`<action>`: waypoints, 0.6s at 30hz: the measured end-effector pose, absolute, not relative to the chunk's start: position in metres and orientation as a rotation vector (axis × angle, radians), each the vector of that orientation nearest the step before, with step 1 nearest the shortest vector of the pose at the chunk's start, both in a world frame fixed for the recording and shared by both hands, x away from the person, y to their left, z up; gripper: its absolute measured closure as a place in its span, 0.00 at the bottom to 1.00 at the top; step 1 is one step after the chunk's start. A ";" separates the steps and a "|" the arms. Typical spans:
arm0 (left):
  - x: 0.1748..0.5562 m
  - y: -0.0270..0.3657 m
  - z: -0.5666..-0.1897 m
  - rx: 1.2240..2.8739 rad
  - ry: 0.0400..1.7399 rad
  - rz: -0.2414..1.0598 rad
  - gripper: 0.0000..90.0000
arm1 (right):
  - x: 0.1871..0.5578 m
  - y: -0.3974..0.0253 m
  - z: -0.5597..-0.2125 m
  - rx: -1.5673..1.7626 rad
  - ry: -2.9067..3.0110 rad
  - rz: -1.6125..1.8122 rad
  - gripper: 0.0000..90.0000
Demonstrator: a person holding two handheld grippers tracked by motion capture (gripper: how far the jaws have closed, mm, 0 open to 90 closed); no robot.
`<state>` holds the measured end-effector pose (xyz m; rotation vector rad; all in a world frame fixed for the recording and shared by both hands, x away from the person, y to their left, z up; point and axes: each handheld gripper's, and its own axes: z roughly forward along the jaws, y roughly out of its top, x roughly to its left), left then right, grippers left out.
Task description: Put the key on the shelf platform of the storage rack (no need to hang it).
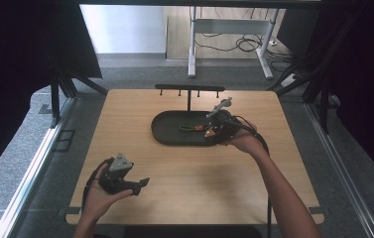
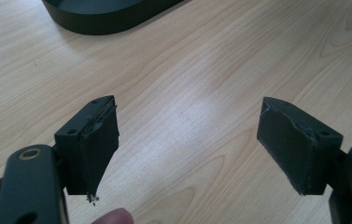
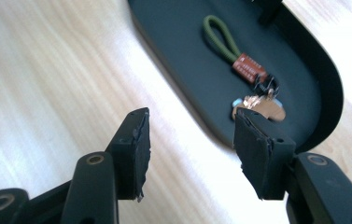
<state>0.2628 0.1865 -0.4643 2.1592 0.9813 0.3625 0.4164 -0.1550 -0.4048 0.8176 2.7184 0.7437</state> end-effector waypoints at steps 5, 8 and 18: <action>0.262 0.184 -0.465 2.165 0.980 0.365 0.23 | 0.396 -0.172 -0.413 0.833 2.709 0.791 0.52; 0.262 0.180 -0.466 2.177 0.974 0.362 0.23 | 0.377 -0.188 -0.426 0.844 2.706 0.813 0.52; 0.263 0.173 -0.469 2.205 0.964 0.360 0.23 | 0.342 -0.220 -0.466 0.921 2.695 0.858 0.53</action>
